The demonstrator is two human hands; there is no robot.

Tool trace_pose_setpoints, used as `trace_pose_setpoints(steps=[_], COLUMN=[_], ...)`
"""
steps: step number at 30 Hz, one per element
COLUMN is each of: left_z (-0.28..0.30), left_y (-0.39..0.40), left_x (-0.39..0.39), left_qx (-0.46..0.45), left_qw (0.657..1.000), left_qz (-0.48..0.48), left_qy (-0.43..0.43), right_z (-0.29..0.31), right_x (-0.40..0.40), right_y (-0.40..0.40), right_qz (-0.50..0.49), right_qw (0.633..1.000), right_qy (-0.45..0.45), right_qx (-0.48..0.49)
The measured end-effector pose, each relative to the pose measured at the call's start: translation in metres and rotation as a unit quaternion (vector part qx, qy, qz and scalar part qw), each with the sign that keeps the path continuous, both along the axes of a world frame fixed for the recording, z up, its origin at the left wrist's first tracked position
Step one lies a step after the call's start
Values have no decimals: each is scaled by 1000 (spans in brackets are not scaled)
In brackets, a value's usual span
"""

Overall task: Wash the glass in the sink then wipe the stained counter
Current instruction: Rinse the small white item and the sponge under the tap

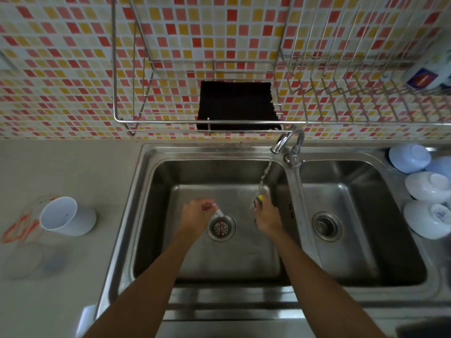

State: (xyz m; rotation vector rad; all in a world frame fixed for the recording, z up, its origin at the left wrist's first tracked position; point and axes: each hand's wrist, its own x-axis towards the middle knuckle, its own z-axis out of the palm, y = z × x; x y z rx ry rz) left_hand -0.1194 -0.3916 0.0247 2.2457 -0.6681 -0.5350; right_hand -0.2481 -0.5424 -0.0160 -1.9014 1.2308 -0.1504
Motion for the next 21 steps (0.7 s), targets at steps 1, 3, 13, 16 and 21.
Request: trace_pose_setpoints(steps=[1, 3, 13, 16, 21], left_z=[0, -2, 22, 33, 67], left_y=[1, 5, 37, 42, 60], left_x=[0, 1, 20, 31, 43], left_qx=[-7, -6, -35, -59, -115], left_qw=[1000, 997, 985, 988, 984], left_qz=[-9, -20, -29, 5, 44], left_qy=[-21, -71, -168, -141, -126], right_z=[-1, -3, 84, 150, 256], right_x=[0, 0, 12, 29, 63], right_y=[7, 16, 43, 55, 71], right_qz=[-8, 7, 24, 53, 91], right_qw=[1000, 1000, 1000, 992, 941], right_qy=[-5, 10, -11, -114, -323], right_qx=[-16, -24, -4, -26, 48])
